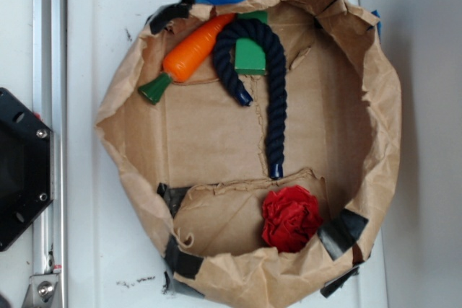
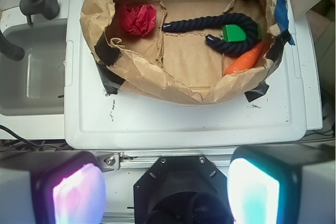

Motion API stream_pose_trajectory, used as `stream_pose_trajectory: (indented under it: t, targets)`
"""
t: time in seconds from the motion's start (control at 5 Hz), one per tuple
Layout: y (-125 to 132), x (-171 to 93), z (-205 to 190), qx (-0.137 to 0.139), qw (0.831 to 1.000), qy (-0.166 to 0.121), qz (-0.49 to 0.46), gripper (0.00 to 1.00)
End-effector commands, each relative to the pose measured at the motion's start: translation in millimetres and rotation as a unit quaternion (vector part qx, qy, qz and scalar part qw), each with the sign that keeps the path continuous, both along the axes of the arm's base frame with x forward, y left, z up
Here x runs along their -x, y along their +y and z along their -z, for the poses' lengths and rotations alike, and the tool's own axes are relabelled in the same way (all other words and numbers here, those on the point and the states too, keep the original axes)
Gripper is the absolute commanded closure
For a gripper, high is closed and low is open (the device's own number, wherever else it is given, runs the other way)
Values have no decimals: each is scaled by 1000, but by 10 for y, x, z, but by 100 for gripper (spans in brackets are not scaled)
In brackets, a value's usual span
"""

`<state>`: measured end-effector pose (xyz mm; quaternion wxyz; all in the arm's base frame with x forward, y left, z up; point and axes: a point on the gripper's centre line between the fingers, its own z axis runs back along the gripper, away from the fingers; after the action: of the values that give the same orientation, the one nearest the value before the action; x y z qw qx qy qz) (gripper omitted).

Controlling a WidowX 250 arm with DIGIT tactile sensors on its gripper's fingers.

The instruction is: Grab the red paper.

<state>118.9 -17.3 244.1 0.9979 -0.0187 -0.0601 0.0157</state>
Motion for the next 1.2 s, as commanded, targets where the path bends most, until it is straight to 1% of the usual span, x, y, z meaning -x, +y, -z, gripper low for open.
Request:
stream_pose_trajectory:
  t: [0.0,0.2,0.4,0.6,0.8,1.0]
  targets:
    - [0,0,0,0,1000,0,0,0]
    - [184,-345,55,-1,1000,1,-8,0]
    - [224,-578,113,-8,1000,4,20,0]
    - [225,-919,325,-12,993,-7,119,0]
    - [-125,-1064,490,-54,978,0,204,0]
    - [-106,-1141,548,-52,974,-26,218,0]
